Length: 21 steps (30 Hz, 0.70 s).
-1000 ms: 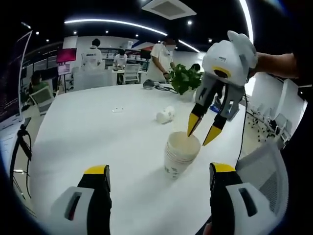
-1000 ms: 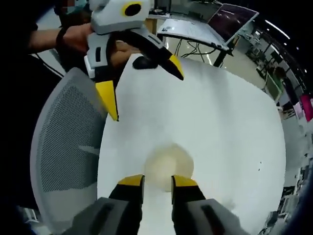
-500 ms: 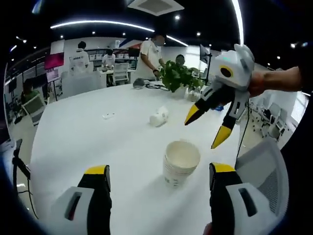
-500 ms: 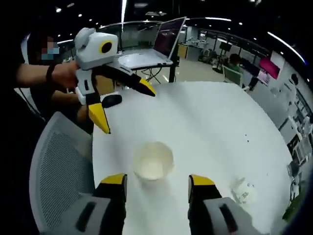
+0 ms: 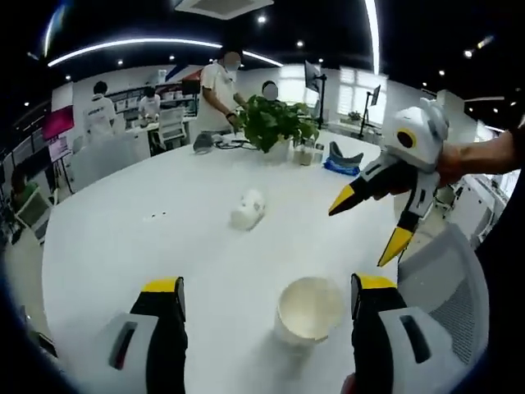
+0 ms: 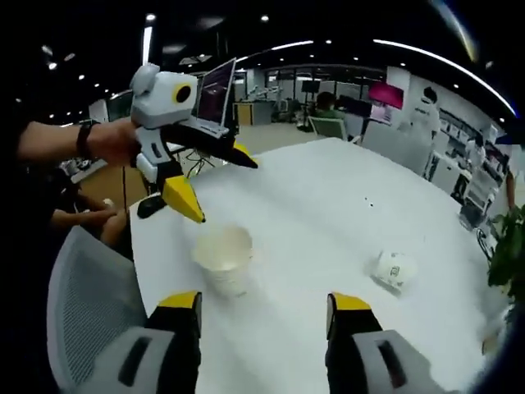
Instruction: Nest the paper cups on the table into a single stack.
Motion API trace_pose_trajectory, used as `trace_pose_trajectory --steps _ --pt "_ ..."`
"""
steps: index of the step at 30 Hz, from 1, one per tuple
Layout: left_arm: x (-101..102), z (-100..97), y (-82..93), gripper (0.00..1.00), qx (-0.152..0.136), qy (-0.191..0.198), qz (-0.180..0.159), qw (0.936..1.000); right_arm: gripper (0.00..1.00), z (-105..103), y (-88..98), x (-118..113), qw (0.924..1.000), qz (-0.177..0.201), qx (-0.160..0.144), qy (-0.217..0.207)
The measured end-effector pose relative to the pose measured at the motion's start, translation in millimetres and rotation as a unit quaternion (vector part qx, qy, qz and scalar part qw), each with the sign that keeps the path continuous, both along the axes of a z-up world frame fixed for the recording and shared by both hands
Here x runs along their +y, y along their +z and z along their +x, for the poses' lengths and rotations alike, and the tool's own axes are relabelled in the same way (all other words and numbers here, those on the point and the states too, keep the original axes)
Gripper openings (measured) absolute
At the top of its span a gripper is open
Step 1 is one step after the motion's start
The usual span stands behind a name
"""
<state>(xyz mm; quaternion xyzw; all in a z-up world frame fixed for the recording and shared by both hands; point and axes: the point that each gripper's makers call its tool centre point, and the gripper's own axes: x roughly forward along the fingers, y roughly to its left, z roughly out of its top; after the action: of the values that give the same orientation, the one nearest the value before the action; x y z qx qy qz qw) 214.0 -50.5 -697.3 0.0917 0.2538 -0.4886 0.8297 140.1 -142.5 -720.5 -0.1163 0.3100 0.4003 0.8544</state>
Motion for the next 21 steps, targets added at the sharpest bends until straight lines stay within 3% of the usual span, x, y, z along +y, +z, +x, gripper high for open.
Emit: trace_pose_trajectory --steps 6,12,16,21 --pt "-35 17.9 -8.6 0.81 -0.002 -0.056 0.032 0.9979 0.61 0 -15.3 -9 0.9990 0.004 0.006 -0.044" --pt "-74 60.1 -17.4 0.81 -0.010 -0.092 0.045 0.9947 0.61 -6 -25.8 -23 0.9969 0.020 0.010 -0.076" --pt "-96 73.2 -24.3 0.81 -0.013 -0.111 0.053 0.9924 0.61 -12 -36.4 -35 0.9959 0.005 0.013 -0.089" --pt "-124 85.9 -26.2 0.81 -0.023 -0.140 0.064 0.9877 0.62 -15 -38.3 -45 0.9940 0.013 0.016 -0.107"
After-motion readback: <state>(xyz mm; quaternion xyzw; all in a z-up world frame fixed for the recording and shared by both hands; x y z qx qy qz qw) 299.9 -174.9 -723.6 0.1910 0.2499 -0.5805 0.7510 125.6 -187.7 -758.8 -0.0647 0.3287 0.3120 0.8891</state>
